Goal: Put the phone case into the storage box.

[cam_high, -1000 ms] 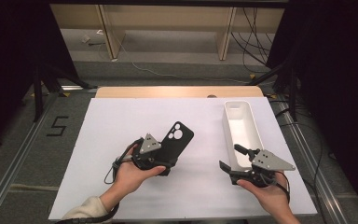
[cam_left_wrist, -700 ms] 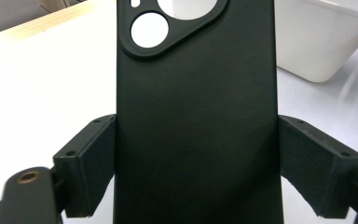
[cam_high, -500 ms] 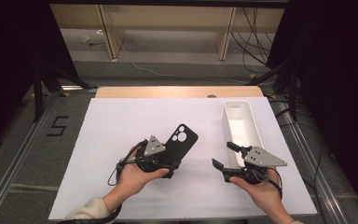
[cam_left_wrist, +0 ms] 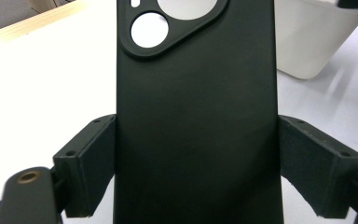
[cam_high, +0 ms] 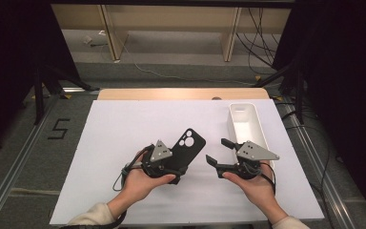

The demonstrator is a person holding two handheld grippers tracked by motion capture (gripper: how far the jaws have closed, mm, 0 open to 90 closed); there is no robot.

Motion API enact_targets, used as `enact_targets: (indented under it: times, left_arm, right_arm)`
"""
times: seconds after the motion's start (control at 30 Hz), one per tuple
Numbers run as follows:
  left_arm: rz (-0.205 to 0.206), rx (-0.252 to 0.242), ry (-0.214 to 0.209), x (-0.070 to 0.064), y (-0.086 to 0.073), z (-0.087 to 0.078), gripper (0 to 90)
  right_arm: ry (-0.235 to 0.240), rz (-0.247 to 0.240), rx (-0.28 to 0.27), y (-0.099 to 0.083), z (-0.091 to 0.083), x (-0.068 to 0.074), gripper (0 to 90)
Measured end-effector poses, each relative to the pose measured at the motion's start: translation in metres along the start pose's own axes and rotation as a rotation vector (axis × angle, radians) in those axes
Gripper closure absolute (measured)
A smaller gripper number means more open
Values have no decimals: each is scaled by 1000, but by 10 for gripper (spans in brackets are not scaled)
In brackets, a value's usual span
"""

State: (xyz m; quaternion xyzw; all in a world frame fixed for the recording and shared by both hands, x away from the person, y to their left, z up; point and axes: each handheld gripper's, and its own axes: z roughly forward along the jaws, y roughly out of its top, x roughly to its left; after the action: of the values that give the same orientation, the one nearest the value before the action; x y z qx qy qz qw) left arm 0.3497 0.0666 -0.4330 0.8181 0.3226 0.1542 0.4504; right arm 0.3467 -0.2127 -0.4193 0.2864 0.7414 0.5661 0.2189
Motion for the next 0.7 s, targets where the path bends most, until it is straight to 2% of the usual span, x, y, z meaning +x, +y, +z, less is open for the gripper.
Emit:
enact_targets:
  times: [0.3,0.7]
  left_arm:
    - [7,-2,-11,-5,0,2,160]
    - [24,2,-22,-12,0,6,160]
  right_arm:
    - [7,24,-2,8,17,0,222]
    - [10,62,-8,17,34,-7,232]
